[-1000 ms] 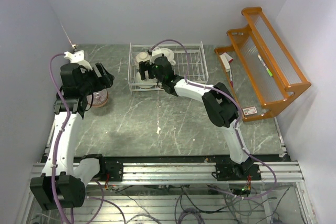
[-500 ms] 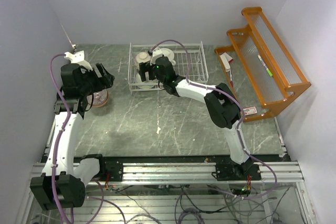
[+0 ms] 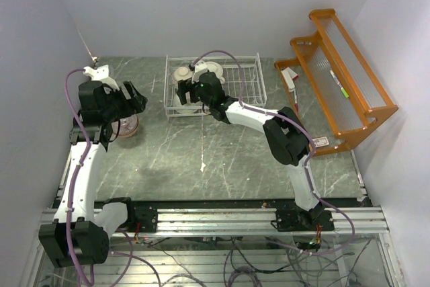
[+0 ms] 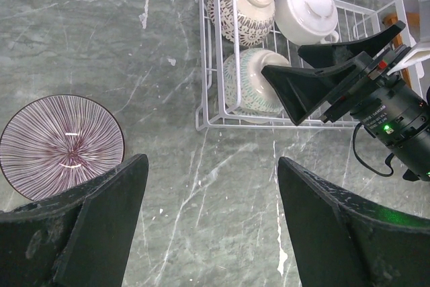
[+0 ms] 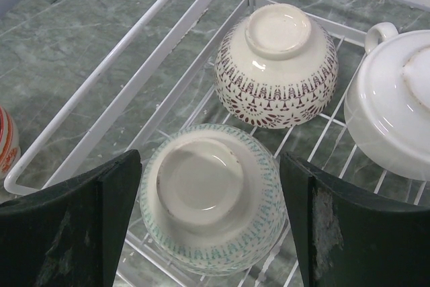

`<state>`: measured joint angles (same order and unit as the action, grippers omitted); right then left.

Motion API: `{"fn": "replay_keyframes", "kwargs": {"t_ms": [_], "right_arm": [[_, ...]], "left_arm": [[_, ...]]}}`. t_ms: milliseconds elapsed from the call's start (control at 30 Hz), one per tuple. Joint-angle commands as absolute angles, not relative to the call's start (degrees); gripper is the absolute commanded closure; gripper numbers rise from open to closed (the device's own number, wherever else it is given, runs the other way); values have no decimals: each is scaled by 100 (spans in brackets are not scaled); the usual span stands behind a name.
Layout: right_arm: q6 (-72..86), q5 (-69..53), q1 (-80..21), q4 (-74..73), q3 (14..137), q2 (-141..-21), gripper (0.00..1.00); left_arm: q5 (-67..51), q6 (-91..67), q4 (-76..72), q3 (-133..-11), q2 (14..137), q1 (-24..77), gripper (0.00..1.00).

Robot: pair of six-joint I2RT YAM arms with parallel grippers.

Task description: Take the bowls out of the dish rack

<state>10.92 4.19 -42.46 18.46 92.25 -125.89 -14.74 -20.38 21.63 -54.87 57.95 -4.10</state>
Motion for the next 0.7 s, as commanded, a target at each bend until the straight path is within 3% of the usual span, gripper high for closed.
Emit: {"fn": "replay_keyframes", "kwargs": {"t_ms": [0,267,667], "right_arm": [[1025,470,-4296,1759,9441,-12746,17],[1015,517,-4310,1784,9426,-12868,19],[925,566,-4328,1712,9476,-12887,37]], "left_arm": [[-1617,-2032,1971,-5475,5805,-485,11],[-1590,-2039,1974,-5462,5807,-489,11],[-1625,-2030,1976,-5460,5827,-488,11]]}}
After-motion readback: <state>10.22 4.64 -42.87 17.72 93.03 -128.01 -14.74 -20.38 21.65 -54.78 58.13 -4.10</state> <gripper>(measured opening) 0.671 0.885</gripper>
